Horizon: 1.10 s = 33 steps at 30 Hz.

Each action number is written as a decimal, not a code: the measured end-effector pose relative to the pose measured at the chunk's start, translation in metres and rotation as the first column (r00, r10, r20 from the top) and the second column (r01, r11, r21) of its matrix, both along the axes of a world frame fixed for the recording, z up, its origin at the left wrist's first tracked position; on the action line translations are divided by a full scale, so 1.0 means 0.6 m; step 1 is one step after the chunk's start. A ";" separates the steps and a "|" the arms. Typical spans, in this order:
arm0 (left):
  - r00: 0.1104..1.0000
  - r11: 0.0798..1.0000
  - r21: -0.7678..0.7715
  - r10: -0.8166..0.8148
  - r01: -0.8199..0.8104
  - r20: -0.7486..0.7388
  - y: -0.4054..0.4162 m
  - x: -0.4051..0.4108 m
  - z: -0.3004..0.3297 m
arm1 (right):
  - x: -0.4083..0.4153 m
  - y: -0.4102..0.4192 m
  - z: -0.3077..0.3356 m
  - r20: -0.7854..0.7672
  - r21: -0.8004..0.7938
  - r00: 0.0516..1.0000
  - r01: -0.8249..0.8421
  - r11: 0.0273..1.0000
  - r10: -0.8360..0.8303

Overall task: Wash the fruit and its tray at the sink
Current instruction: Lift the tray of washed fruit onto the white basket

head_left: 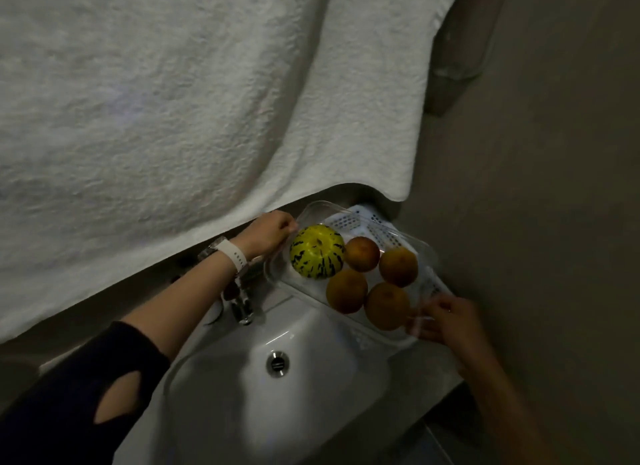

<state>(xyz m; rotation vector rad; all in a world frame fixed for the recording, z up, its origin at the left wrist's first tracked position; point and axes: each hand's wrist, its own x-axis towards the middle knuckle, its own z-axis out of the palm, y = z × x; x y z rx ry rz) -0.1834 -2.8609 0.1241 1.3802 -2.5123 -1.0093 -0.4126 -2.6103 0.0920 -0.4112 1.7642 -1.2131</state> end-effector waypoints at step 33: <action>0.881 0.900 -0.238 -0.250 0.364 0.401 -0.134 -0.241 -0.219 | 0.013 -0.057 -0.179 0.348 0.251 0.913 0.127 0.960 -0.212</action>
